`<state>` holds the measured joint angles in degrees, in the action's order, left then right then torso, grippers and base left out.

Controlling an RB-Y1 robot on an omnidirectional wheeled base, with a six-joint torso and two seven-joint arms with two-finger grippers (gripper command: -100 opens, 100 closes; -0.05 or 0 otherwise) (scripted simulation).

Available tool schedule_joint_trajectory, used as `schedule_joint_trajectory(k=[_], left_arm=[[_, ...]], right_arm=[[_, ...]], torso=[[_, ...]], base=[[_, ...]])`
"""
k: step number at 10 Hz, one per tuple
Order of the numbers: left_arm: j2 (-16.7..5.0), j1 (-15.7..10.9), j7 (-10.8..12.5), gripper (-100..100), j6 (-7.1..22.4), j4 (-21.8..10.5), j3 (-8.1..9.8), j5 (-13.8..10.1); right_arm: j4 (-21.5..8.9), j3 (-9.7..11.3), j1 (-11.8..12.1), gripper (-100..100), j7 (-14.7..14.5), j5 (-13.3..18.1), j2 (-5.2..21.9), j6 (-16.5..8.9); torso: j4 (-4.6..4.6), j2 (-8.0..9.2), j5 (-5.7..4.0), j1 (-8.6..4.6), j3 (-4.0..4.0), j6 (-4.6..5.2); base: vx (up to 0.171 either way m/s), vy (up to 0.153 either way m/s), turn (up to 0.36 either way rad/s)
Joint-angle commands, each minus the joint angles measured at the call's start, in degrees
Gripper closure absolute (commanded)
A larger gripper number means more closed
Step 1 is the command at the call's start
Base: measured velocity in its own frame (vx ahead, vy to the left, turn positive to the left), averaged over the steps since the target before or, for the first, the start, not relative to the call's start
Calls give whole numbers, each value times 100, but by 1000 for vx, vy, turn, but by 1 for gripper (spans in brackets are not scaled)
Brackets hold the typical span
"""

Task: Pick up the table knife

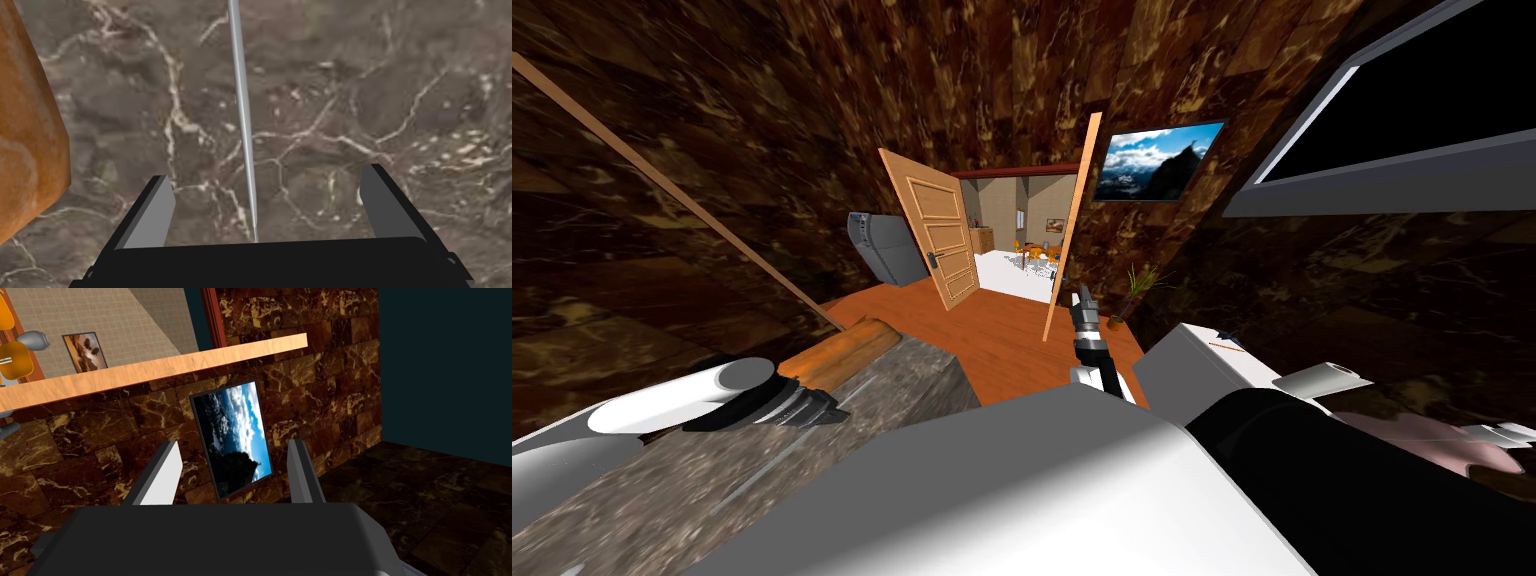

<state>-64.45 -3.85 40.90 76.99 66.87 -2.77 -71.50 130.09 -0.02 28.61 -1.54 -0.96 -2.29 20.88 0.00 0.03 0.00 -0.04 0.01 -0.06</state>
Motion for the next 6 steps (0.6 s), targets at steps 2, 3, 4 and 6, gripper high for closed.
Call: schedule_joint_trajectory(k=[2, 3, 4, 6], left_arm=[[-1, 0, 1, 100, 2, 1, 0, -1], [-9, -4, -5, 100, -4, 4, 3, 4], [-10, -4, 0, 100, -9, 3, 5, 5], [-9, -5, -2, 0, -7, 4, 4, 4]], right_arm=[[0, 0, 0, 0, 0, 0, 0, 0], [0, 0, 0, 0, 0, 0, 0, 0], [0, 0, 0, 0, 0, 0, 0, 0], [0, 0, 0, 0, 0, 0, 0, 0]], torso=[[0, 1, 0, 0, 0, 0], [-2, 3, 5, -4, 1, -2], [-3, 1, 7, 2, -1, 0], [-4, -1, 7, 4, -2, -1]], base=[[0, 0, 0], [0, 0, 0], [0, 0, 0], [0, 0, 0]])
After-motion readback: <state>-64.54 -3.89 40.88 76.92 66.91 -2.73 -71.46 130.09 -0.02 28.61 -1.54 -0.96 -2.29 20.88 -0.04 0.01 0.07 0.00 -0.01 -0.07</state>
